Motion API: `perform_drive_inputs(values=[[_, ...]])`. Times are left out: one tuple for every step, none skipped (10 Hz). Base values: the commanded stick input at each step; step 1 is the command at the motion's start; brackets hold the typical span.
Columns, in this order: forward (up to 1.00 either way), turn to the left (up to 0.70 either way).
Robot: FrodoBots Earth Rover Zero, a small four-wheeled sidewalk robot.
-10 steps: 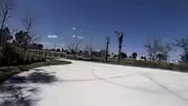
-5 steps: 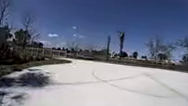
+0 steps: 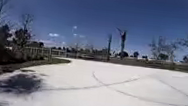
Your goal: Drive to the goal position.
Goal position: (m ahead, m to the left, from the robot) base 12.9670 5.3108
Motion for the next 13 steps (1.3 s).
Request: perform_drive_inputs(values=[[0.7,0.0],[0.7,0.0],[0.7,0.0],[0.7,0.0],[0.7,0.0],[0.7,0.0],[0.7,0.0],[0.7,0.0],[0.7,0.0],[0.7,0.0],[0.7,0.0],[0.7,0.0],[0.7,0.0]])
